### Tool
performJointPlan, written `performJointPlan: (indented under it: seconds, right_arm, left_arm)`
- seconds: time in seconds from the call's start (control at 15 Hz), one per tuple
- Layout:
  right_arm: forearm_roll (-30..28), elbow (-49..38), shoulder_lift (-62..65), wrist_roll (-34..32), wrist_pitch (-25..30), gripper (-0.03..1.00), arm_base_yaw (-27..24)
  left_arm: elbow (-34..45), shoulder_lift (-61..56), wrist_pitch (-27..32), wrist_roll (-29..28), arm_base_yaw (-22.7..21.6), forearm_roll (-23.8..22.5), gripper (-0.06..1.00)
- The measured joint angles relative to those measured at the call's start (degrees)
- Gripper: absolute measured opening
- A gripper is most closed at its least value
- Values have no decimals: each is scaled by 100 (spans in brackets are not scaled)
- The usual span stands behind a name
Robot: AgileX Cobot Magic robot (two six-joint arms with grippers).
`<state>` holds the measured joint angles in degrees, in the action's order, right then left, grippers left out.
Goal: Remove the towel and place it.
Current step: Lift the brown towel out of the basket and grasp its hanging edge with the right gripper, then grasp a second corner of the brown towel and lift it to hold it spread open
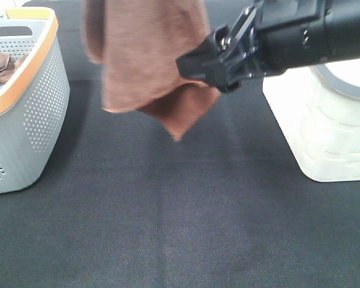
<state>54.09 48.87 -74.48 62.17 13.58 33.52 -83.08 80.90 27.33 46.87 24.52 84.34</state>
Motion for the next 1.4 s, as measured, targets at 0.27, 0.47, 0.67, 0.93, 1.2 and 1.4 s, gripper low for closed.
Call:
performJointPlan:
  seconds: [0.27,0.47,0.67,0.93,1.2,1.4]
  right_arm:
    - [0,0,-258,6,-11,68,0]
    - [17,0,-361,6,-34,67,0]
    - [80,0,-407,6,-178,67,0]
    - [504,126,-424,69,-258,67,0]
    - [550,286,-435,109,-395,61,0]
    - [550,315,-550,109,-418,49,80]
  left_arm:
    - [0,0,11,0,0,0,0]
    - [0,0,11,0,0,0,0]
    - [0,0,97,0,0,0,0]
    - [0,0,126,0,0,0,0]
    - [0,0,126,0,0,0,0]
    - [0,6,132,0,0,0,0]
